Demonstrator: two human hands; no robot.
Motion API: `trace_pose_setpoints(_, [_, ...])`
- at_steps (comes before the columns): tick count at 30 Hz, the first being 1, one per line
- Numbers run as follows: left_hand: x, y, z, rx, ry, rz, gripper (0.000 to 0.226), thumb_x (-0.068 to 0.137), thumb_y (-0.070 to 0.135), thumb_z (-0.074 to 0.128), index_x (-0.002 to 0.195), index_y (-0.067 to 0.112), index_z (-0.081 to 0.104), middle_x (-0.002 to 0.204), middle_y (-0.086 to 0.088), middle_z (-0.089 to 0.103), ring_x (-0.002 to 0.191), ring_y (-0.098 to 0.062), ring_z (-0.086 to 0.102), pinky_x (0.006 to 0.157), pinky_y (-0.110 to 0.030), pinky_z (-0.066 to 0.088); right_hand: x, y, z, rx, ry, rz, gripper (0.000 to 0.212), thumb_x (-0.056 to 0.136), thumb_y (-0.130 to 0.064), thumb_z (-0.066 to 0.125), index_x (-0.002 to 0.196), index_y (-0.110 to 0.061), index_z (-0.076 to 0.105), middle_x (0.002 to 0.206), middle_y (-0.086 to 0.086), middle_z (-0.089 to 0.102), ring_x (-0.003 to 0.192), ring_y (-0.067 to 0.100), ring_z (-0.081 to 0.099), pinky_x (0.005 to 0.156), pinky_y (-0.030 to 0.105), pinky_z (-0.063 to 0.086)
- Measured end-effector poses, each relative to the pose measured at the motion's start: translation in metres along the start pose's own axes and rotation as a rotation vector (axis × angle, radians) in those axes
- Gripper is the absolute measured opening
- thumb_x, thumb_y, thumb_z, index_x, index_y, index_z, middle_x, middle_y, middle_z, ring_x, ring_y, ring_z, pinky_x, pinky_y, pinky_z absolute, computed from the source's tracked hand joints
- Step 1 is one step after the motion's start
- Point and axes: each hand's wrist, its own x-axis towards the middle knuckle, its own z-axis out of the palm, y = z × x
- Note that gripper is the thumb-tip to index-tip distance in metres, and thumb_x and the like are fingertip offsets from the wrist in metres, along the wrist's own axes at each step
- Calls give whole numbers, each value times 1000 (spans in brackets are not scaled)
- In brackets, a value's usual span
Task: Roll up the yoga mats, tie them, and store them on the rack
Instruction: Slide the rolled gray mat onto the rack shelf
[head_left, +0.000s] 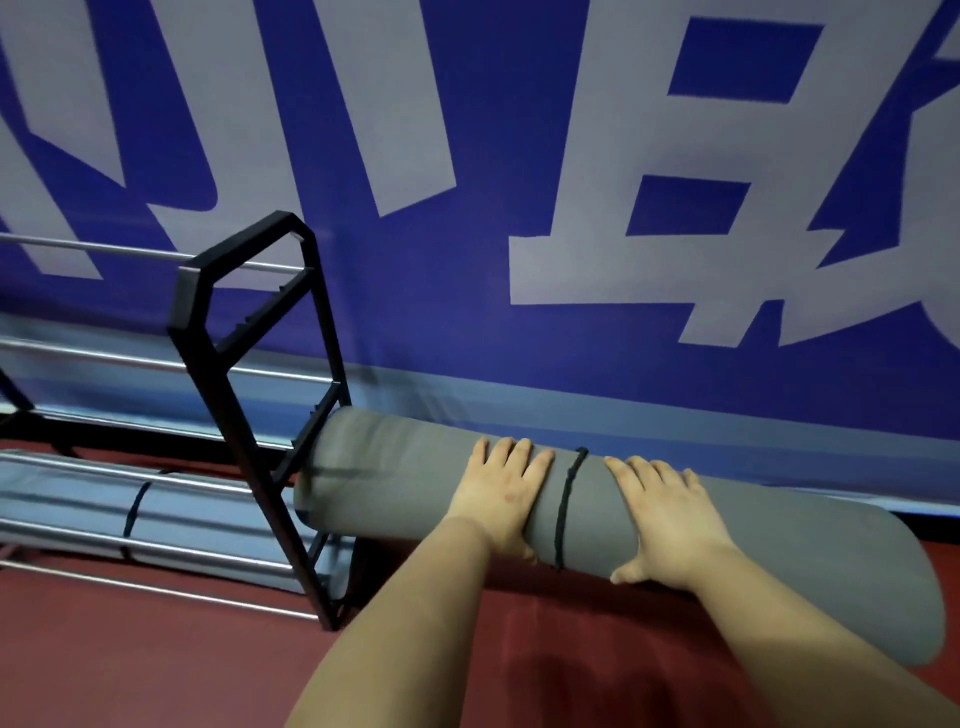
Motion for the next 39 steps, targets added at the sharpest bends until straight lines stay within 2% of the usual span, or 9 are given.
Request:
trace_pose_setpoints(5, [-4, -3, 12, -32, -1, -17, 113, 65, 63, 70, 148, 15, 11, 151, -11, 19, 138, -30, 18, 114, -50, 9, 3, -8, 7, -10, -6, 7, 127, 59, -67, 73, 150, -22, -3, 155, 2, 13, 143, 24, 14, 117, 49, 12])
trace_pose_setpoints(14, [-2, 0, 14, -42, 0, -56, 110, 73, 53, 69, 150, 14, 1, 154, -15, 12, 140, -33, 11, 113, -53, 3, 11, -4, 6, -85, 24, -9, 125, 63, -68, 69, 150, -21, -7, 157, 3, 8, 144, 25, 9, 117, 48, 9])
trace_pose_setpoints(24, [1, -9, 12, -29, 37, -72, 110, 73, 52, 68, 150, 14, 0, 154, -16, 10, 141, -33, 10, 113, -53, 2, 22, -7, 7, -96, 80, -21, 124, 63, -70, 67, 151, -20, -4, 157, 4, 10, 144, 26, 11, 117, 48, 10])
trace_pose_setpoints(25, [3, 1, 12, -46, 27, -43, 109, 73, 53, 68, 150, 14, 0, 154, -16, 10, 141, -32, 10, 113, -53, 2, 14, -1, 8, -104, 35, 2, 124, 63, -70, 68, 151, -20, -4, 157, 4, 9, 144, 26, 11, 117, 48, 11])
trace_pose_setpoints(39, [-5, 5, 16, -58, 9, -50, 108, 74, 52, 68, 150, 14, 1, 154, -15, 9, 142, -32, 7, 114, -53, 0, 11, -3, 22, -33, 51, -8, 122, 65, -67, 69, 151, -20, -4, 157, 4, 10, 144, 26, 9, 117, 49, 10])
